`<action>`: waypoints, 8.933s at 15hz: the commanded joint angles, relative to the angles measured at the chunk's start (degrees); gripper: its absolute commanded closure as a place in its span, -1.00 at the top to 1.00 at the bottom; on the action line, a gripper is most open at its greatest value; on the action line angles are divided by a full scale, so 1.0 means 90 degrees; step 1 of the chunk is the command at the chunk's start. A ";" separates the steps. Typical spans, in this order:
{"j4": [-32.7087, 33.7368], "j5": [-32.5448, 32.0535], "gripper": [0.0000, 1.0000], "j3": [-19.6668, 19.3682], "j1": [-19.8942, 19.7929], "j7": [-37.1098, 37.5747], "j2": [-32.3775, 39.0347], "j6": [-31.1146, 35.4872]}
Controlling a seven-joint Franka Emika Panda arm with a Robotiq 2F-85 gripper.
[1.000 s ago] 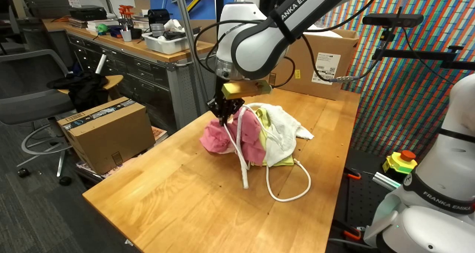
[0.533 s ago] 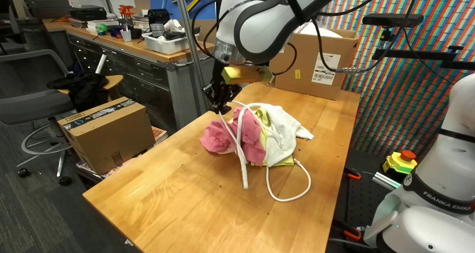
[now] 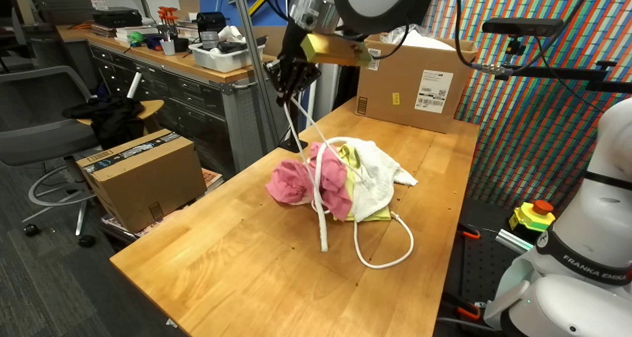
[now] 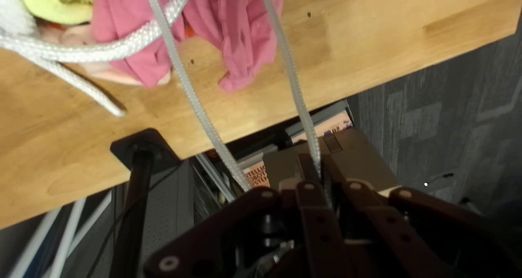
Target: Separate the clothes and ropes
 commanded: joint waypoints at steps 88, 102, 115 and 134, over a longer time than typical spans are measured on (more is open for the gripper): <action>0.3126 -0.3407 -0.84 -0.0341 -0.5810 0.6361 -0.1460 -0.1071; 0.4057 -0.3264 -0.84 -0.1121 -0.4905 0.6190 -0.1183 -0.1393; 0.4399 -0.3182 -0.84 -0.1997 -0.3738 0.5967 -0.0129 -0.1732; 0.4294 -0.2886 -0.15 -0.2518 -0.3410 0.4269 0.0142 -0.2562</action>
